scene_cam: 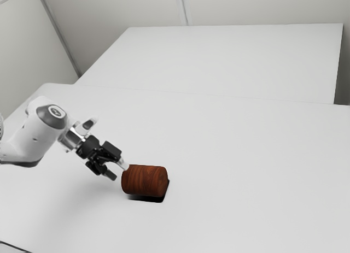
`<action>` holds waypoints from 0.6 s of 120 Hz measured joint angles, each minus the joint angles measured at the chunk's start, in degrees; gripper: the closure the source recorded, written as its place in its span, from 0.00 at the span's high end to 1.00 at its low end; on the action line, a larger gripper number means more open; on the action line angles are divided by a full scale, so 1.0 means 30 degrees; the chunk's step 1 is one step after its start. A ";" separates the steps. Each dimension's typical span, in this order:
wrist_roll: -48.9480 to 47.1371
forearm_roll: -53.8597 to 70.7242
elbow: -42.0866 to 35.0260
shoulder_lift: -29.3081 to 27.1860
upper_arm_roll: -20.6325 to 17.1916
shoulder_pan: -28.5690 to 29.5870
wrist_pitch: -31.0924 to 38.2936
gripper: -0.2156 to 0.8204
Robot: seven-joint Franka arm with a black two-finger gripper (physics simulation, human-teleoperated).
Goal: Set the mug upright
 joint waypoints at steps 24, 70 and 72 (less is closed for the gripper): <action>0.2298 -0.1891 0.0079 0.1021 -0.0022 0.0474 -0.1414 0.79; 0.5038 -0.4422 0.0254 0.2732 -0.0056 0.1168 -0.3818 0.77; 0.5121 -0.4498 0.0254 0.2767 -0.0057 0.1127 -0.3911 0.76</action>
